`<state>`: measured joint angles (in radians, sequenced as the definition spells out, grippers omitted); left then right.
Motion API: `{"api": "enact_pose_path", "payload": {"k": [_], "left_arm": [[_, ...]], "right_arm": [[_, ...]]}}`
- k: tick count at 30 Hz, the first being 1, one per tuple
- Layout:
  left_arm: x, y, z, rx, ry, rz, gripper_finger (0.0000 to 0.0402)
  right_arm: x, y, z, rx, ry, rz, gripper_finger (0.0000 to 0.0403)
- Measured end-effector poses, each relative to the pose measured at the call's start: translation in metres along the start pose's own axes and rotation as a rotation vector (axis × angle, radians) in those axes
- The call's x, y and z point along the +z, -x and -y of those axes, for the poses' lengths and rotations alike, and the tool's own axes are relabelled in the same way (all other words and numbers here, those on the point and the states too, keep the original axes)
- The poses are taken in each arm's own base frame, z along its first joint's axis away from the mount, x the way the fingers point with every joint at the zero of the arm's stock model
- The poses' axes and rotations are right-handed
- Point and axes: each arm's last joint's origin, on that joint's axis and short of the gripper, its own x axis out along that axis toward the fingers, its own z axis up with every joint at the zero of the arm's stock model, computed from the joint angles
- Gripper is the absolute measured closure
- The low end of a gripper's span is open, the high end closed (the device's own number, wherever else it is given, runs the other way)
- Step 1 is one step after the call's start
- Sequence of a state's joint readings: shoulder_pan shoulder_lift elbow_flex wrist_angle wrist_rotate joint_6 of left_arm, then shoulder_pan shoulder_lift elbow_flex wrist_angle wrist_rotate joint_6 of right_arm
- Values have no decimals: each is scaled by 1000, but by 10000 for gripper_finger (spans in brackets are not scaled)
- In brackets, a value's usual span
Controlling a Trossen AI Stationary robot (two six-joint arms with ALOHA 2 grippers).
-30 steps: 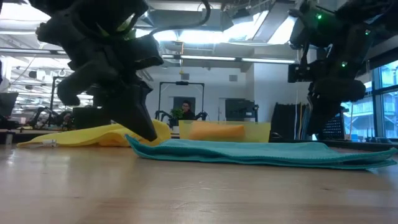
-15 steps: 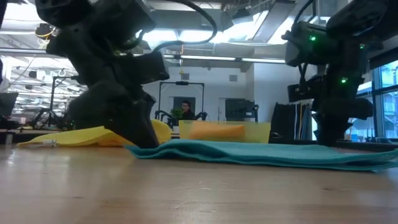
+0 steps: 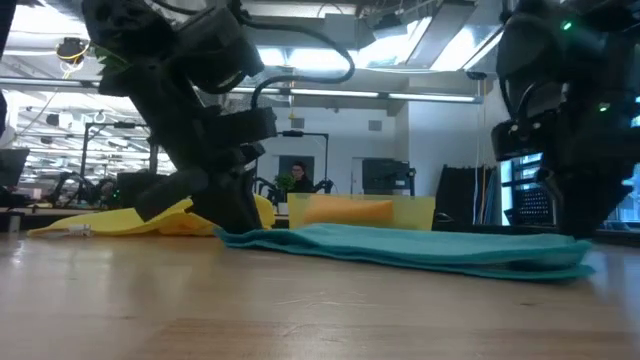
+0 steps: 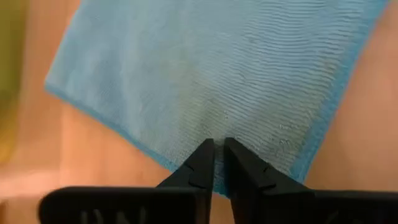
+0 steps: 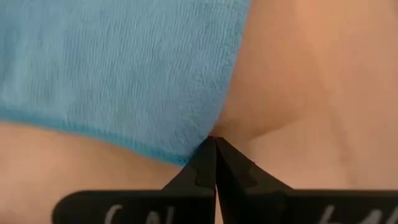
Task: Fold microfiber towels
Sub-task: Fold the top blue microfiber cloth
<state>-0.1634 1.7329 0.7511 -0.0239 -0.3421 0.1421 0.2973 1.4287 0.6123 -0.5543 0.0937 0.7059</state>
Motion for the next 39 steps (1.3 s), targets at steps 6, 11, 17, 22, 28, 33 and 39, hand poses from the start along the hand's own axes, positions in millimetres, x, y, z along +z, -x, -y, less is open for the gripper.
{"api": "enact_pose_path", "payload": {"k": [6, 11, 17, 22, 28, 33, 39], "left_arm": [[-2, 14, -25, 81, -16, -22, 317], [5, 42, -40, 128, 57, 41, 290], [27, 67, -20, -79, 125, 281, 290], [39, 56, 24, -130, 86, 383, 291], [49, 31, 63, -180, 86, 537, 291], [64, 11, 73, -186, 110, 523, 291], [91, -18, 85, -210, 98, 464, 293]], "right_arm": [[-3, 3, -27, 222, 5, 30, 403], [0, 12, -54, 467, 107, 121, 403], [4, 14, -53, 395, 163, 195, 403], [34, 17, -36, 280, 157, 398, 403], [71, 18, -1, 256, 132, 521, 403], [93, 15, 27, 254, 139, 583, 403], [124, 1, 45, 289, 162, 594, 403]]}}
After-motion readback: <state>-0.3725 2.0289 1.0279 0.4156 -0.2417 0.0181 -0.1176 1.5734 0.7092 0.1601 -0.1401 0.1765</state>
